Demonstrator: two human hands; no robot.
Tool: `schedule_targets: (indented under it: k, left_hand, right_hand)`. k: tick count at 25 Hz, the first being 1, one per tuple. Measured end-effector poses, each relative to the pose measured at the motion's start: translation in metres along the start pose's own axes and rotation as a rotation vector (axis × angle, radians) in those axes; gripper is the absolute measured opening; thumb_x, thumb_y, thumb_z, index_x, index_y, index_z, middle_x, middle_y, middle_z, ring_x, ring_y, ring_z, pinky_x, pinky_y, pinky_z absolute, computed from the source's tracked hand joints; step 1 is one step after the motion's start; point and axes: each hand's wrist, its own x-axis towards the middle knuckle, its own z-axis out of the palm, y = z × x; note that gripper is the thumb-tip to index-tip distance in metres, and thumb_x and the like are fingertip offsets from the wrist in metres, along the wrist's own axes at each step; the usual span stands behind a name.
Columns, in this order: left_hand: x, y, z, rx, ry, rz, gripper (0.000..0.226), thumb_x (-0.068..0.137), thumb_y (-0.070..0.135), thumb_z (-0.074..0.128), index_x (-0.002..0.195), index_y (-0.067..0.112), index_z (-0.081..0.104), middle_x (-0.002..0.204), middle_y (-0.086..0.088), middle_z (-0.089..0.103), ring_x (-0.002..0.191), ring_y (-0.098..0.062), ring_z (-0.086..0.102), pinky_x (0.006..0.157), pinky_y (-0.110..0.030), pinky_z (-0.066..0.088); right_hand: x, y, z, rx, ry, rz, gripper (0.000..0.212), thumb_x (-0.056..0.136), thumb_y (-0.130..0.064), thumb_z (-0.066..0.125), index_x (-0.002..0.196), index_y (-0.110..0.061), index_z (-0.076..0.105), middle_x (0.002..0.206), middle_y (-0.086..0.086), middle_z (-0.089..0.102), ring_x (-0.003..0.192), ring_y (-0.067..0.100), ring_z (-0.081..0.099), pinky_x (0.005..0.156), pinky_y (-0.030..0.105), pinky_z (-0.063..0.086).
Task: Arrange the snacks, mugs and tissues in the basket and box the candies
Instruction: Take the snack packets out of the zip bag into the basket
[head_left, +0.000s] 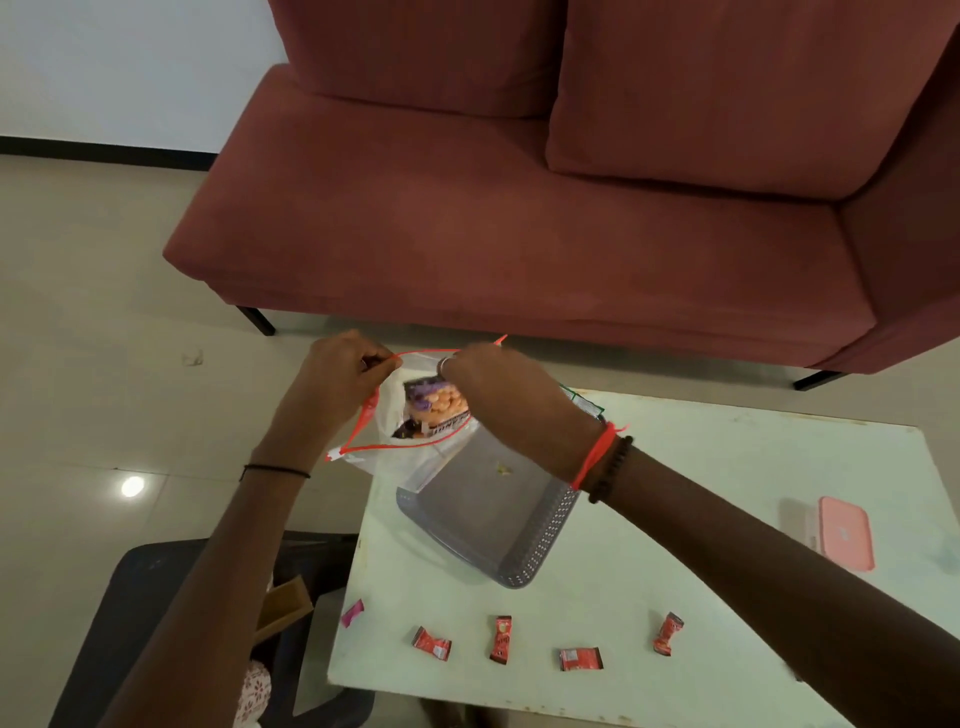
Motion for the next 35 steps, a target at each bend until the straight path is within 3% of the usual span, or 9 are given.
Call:
schedule_targets:
  k: [5,7,9,11,14,18,20,25,35]
  left_hand:
    - [0.000,-0.011,-0.014,0.027,0.044,-0.013,0.015,0.083,0.014,0.065,0.076,0.003,0.072,0.068,-0.013,0.066,0.062,-0.019,0.055,0.064,-0.024,0.032]
    - [0.000,-0.014,-0.017,0.017,0.064,-0.016,0.014,0.083,0.014,0.066,0.078,0.002,0.072,0.066,-0.011,0.062,0.062,-0.023,0.056,0.064,-0.025,0.035]
    - [-0.002,-0.018,-0.021,0.017,0.076,-0.011,0.014,0.083,0.014,0.065,0.080,0.002,0.073,0.065,-0.007,0.059,0.061,-0.021,0.053,0.066,-0.026,0.038]
    - [-0.003,-0.023,-0.025,0.008,0.093,-0.025,0.014,0.083,0.014,0.065,0.082,0.002,0.073,0.068,-0.011,0.063,0.062,-0.020,0.053,0.067,-0.027,0.039]
    - [-0.003,-0.029,-0.032,0.003,0.124,-0.032,0.014,0.084,0.015,0.066,0.083,0.003,0.073,0.071,-0.012,0.067,0.063,-0.020,0.055,0.067,-0.027,0.040]
    - [0.003,-0.035,-0.037,0.010,0.150,-0.018,0.014,0.084,0.017,0.065,0.083,0.005,0.073,0.068,-0.007,0.065,0.064,-0.022,0.058,0.062,-0.023,0.038]
    - [0.004,-0.038,-0.036,0.005,0.159,-0.022,0.013,0.084,0.018,0.065,0.083,0.007,0.073,0.067,-0.005,0.063,0.064,-0.022,0.058,0.060,-0.018,0.037]
    - [0.008,-0.042,-0.029,-0.011,0.186,-0.022,0.013,0.083,0.018,0.066,0.085,0.008,0.074,0.069,-0.002,0.061,0.062,-0.020,0.056,0.061,-0.014,0.037]
    - [0.014,-0.044,-0.025,-0.005,0.166,-0.024,0.016,0.084,0.019,0.065,0.089,0.006,0.074,0.073,-0.006,0.064,0.064,-0.020,0.057,0.062,-0.013,0.037]
  right_hand:
    - [0.002,0.039,-0.036,0.479,0.305,0.285,0.016,0.093,-0.009,0.053,0.092,0.001,0.066,0.073,0.010,0.060,0.066,0.023,0.050,0.058,0.023,0.035]
    - [0.001,0.066,-0.039,0.716,0.415,0.409,0.018,0.092,-0.015,0.056,0.098,-0.004,0.070,0.082,0.009,0.069,0.075,0.025,0.063,0.072,0.023,0.049]
    - [0.002,0.096,-0.025,0.849,0.504,0.538,0.021,0.092,-0.018,0.058,0.107,-0.010,0.070,0.097,0.012,0.073,0.092,0.027,0.069,0.088,0.038,0.054]
    - [0.005,0.124,0.006,0.827,0.534,0.663,0.023,0.091,-0.019,0.060,0.109,-0.008,0.070,0.101,0.013,0.073,0.093,0.025,0.068,0.086,0.036,0.053]
    - [0.016,0.146,0.071,0.650,0.366,0.811,0.024,0.092,-0.017,0.057,0.097,0.003,0.069,0.093,0.021,0.070,0.076,0.021,0.058,0.064,0.023,0.038]
    - [0.036,0.148,0.159,0.544,0.033,0.822,0.025,0.092,-0.012,0.052,0.094,0.007,0.067,0.086,0.026,0.066,0.079,0.031,0.061,0.065,0.031,0.040]
    - [0.047,0.146,0.189,0.466,-0.053,0.786,0.026,0.092,-0.013,0.050,0.104,0.003,0.067,0.098,0.026,0.068,0.091,0.038,0.065,0.072,0.035,0.048]
    - [0.079,0.145,0.235,0.359,-0.105,0.750,0.028,0.093,-0.014,0.046,0.111,-0.007,0.067,0.115,0.020,0.066,0.108,0.035,0.061,0.087,0.041,0.051]
    - [0.089,0.153,0.241,0.435,0.022,0.828,0.029,0.091,-0.018,0.054,0.114,-0.005,0.065,0.113,0.017,0.068,0.101,0.033,0.064,0.085,0.038,0.052]
